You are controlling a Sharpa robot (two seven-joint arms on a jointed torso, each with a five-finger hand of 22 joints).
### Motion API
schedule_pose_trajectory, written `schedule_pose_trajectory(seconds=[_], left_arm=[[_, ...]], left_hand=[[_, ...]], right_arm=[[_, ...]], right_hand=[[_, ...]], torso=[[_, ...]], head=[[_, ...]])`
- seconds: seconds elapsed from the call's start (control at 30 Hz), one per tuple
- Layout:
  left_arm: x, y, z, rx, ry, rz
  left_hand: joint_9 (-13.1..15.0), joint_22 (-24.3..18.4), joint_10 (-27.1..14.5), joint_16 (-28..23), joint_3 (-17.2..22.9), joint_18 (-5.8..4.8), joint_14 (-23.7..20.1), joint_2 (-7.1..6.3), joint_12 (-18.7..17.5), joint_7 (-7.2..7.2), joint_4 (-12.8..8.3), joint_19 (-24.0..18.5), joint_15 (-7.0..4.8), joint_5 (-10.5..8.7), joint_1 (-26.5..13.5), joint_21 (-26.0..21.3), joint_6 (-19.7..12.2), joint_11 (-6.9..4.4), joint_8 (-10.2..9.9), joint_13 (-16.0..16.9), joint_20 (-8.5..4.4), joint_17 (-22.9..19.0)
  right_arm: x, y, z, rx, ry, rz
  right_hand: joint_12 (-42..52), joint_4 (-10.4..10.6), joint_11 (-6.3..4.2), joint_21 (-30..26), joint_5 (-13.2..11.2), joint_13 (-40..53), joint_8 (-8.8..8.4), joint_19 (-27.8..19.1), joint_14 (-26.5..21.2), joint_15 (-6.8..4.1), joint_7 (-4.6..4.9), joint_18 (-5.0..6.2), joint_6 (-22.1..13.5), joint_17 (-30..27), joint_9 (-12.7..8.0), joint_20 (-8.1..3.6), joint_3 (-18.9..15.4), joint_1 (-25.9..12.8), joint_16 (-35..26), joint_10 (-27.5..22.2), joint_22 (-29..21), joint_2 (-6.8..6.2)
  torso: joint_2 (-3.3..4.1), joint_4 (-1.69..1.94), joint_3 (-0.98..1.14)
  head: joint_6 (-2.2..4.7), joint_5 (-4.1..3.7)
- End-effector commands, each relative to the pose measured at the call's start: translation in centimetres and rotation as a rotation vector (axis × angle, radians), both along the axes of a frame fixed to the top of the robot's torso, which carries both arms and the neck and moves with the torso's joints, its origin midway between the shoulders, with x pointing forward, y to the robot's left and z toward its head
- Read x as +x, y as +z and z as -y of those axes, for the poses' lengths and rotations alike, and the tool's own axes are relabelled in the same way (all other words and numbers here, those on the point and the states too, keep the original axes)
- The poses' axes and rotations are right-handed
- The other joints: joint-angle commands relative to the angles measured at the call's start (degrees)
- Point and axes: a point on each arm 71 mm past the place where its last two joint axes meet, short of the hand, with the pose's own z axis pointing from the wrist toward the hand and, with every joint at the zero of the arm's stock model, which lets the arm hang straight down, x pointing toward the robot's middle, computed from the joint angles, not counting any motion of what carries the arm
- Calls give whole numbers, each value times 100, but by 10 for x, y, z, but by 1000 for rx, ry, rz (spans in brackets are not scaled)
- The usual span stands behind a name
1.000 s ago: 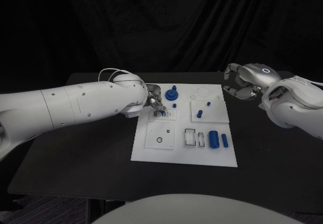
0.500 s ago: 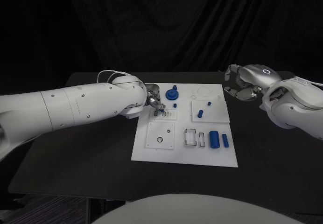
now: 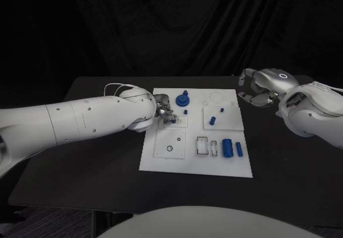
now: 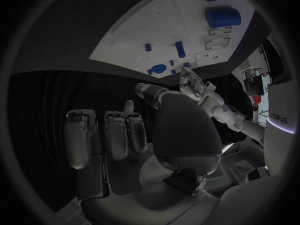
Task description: Assemble the parts on the task board
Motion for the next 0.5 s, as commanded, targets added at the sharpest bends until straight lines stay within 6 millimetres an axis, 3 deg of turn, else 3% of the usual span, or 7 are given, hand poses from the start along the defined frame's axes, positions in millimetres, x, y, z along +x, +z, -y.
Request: schedule_pose_trajectory(seconds=[0.03,0.5], left_arm=[[0,0,1,-35,8,23],[0,-2,0,-47,10,34]], left_hand=[[-13,337,606,15,535,32,615,45,19,-8,-504,14,-6,-10,3,-38,-22,-44,-30,1507,-25,1508],[-3,331,606,15,543,34,615,76,19,0,-491,11,-3,-30,-48,-49,-21,-38,-47,1507,-24,1508]], right_arm=[[0,0,1,4,-14,12],[0,-1,2,-1,-24,2]], right_hand=[[15,-42,11,-27,11,1510,8,488,610,9,-3,10,23,1510,-6,14,-11,76,17,586,1437,-4],[15,-49,12,-27,12,1510,5,489,610,9,-2,10,30,1510,-12,15,-1,87,17,586,1438,15]], torso=[[2,1,1],[1,-1,0]], head=[[-1,8],[-1,22]])
